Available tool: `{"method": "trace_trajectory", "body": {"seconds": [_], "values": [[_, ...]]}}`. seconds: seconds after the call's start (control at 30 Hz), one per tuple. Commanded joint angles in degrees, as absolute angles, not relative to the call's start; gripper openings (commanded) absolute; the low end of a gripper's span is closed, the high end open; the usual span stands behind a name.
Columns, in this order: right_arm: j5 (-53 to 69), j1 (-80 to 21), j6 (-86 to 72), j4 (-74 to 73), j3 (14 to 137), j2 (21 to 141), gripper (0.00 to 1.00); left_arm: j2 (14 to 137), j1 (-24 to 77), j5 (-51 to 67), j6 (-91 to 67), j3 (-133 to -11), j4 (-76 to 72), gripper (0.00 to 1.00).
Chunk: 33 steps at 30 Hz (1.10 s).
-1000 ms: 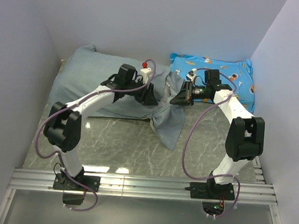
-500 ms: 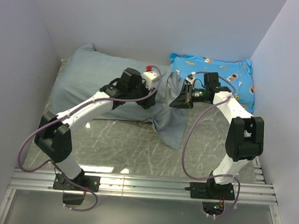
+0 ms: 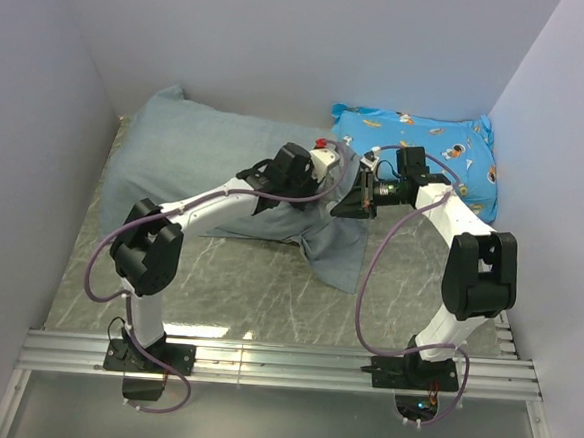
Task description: Put the pillow into the pillowcase
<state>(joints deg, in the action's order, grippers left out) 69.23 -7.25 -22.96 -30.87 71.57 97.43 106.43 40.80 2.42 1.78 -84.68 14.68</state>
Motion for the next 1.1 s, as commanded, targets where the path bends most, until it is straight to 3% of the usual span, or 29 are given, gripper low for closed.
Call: {"method": "trace_trajectory", "body": {"seconds": [0.0,0.1,0.43,0.6,0.7,0.9,0.93,0.97,1.0,1.07], "values": [[72.2,-7.3,-19.1,-35.7,73.3,94.7,0.0,106.4,38.6,-0.4,2.5,-88.8,16.8,0.1],[71.7,-7.3,-18.2,-36.7,73.7,94.7,0.0,101.1,35.2,7.0,3.9,-89.2,21.3,0.0],[72.1,-8.2,-22.5,-32.2,76.2,96.3,0.0,84.6,32.3,32.1,12.9,-87.7,32.4,0.0],[73.2,-10.2,-28.5,-26.7,80.9,97.8,0.0,85.9,32.4,32.9,10.9,-87.4,33.6,0.09],[73.0,-10.6,-25.9,-30.3,82.6,98.2,0.0,88.8,32.4,30.9,9.7,-89.0,34.0,0.0],[71.0,-10.9,-26.0,-29.4,79.6,98.7,0.0,87.5,31.7,37.1,8.3,-86.8,29.6,0.0],[71.2,-10.9,-26.2,-29.2,79.6,99.0,0.0,86.7,31.7,36.4,8.3,-86.4,29.3,0.02],[71.7,-10.9,-26.3,-29.8,79.7,99.7,0.0,86.9,31.8,34.8,8.2,-86.8,29.4,0.1],[71.6,-10.9,-25.2,-30.6,79.9,99.7,0.0,87.1,31.8,34.5,8.3,-87.1,29.6,0.33],[71.3,-10.8,-23.4,-32.6,80.2,99.2,0.0,88.0,32.3,33.5,8.9,-87.3,29.9,0.47]]}}
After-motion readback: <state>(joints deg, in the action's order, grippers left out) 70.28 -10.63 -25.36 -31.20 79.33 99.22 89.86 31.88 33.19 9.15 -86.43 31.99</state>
